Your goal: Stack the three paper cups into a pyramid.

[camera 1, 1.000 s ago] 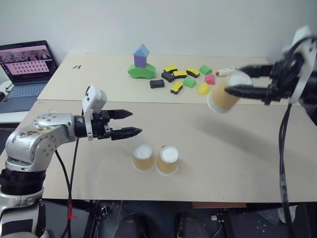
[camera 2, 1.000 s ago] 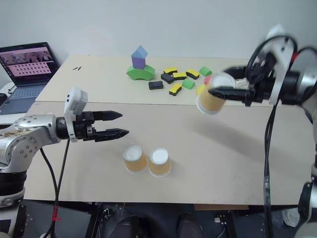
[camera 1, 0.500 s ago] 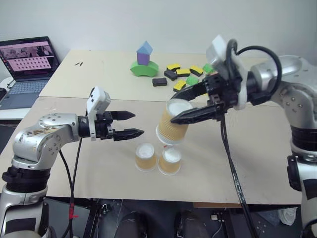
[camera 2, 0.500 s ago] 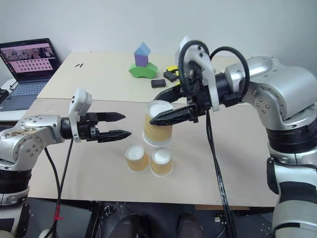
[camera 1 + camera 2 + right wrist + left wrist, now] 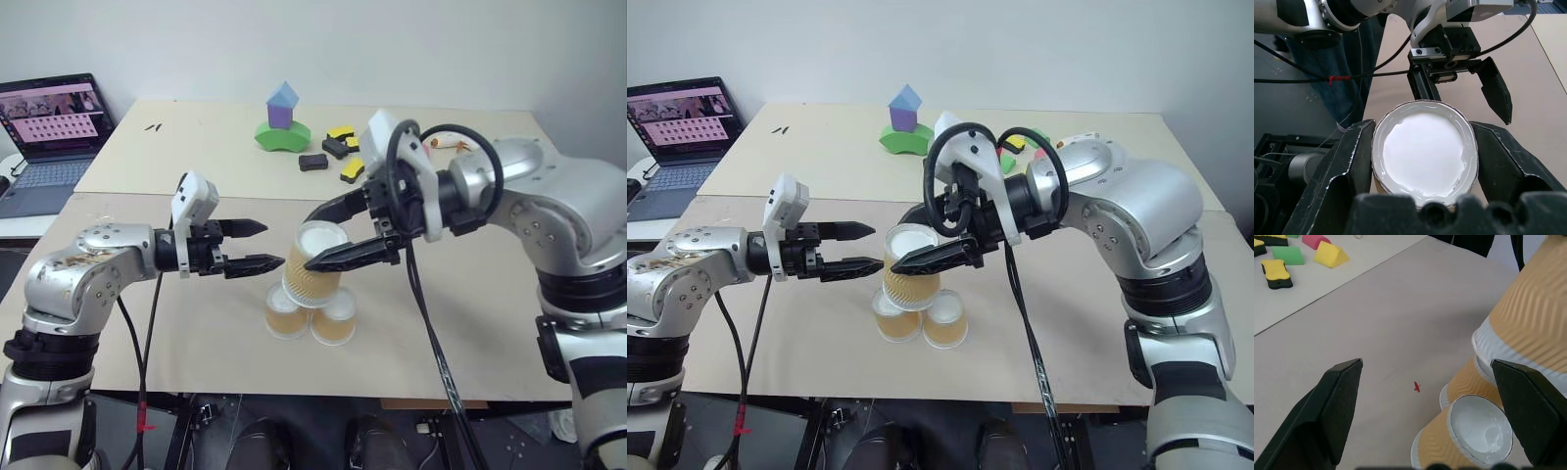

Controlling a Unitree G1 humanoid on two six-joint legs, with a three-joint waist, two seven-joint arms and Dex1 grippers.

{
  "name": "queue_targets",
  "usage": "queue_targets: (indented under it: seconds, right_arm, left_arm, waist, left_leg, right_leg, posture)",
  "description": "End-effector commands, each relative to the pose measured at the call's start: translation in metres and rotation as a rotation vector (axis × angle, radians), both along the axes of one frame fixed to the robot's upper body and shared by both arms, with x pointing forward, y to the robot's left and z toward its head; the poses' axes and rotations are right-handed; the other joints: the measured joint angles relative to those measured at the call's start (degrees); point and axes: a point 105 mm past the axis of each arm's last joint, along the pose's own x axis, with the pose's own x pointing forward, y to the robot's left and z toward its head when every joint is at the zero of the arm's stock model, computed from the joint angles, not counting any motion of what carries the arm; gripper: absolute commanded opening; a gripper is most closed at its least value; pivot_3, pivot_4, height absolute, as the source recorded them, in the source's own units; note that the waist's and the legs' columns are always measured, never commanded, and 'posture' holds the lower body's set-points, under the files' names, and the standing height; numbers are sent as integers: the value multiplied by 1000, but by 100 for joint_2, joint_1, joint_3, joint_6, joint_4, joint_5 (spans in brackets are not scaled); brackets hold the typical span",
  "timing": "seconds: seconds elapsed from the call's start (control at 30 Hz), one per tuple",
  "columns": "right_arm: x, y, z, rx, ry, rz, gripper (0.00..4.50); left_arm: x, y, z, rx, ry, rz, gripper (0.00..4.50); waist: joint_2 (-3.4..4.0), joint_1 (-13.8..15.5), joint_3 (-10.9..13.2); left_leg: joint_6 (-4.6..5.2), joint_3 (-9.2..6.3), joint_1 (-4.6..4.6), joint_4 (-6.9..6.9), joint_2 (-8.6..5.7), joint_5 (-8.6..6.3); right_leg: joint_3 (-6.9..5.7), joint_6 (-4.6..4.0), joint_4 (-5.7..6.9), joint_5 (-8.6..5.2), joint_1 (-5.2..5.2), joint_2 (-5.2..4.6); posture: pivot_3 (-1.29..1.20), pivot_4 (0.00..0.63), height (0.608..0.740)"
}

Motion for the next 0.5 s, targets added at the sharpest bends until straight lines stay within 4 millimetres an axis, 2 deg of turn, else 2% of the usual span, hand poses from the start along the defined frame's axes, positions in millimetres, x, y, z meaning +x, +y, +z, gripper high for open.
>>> queue_targets:
  seconds: [0.03,0.33,0.5]
  right_arm:
    - [-3,1,1,3,-29,8,2722]
    - [10,-4,-21,-18,12,-27,2722]
    - [15,-5,-25,-17,16,-39,2722]
  left_arm:
    - [-4,-1,13,0,-63,-15,4500]
    - [-8,-4,18,6,-73,-25,4500]
    - [-12,-4,21,13,-75,-34,4500]
  waist:
    - [0,-1,0]
    - [0,-1,0]
    - [0,-2,0]
  left_leg:
    - [0,0,0,1,0,0]
    - [0,-1,0,6,1,0]
    - [0,-1,0,10,2,0]
  right_leg:
    - [0,0,0,0,0,0]
    - [0,0,5,0,1,0]
    - [1,0,9,0,0,0]
  posture:
    - [0,150,703]
    - [0,150,703]
    - [0,150,703]
